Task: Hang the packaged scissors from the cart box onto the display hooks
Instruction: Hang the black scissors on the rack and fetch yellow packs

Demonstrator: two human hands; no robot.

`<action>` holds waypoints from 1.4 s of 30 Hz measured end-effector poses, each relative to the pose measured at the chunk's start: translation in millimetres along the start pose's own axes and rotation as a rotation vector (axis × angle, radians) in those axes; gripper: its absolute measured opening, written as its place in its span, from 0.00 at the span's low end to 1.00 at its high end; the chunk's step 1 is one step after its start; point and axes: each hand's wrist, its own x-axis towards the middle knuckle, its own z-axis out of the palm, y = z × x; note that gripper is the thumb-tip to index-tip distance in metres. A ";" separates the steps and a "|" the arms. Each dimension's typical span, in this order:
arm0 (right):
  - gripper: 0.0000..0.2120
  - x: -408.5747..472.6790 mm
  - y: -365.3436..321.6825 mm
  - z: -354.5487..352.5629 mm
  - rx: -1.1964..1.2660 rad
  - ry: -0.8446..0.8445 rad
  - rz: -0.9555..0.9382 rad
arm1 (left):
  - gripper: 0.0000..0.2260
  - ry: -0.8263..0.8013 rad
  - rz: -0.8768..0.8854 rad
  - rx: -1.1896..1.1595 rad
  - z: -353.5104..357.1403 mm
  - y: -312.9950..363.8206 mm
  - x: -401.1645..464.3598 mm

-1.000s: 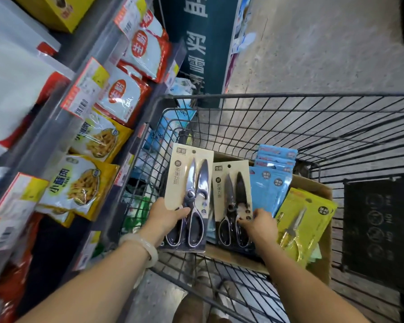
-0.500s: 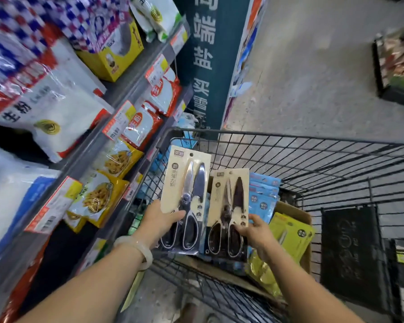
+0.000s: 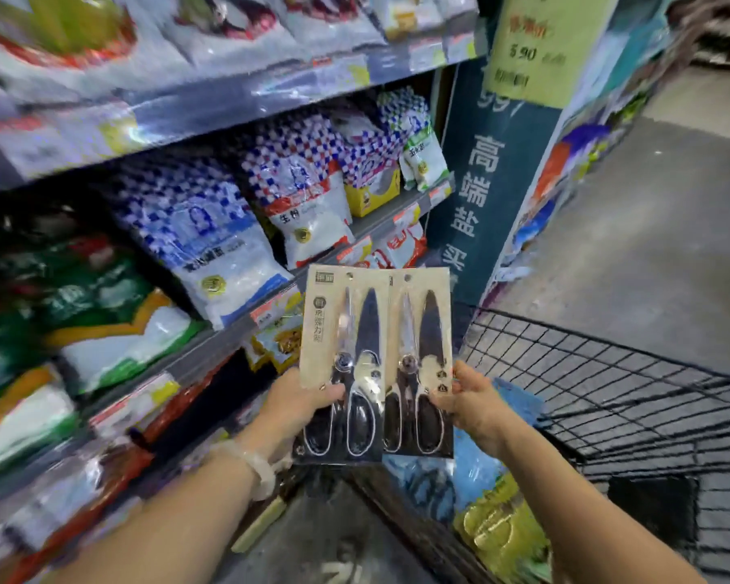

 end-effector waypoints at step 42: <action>0.19 -593.1 268.9 790.9 -0.634 -1.568 0.021 | 0.10 1.583 -0.158 -0.758 -457.9 -408.4 -837.4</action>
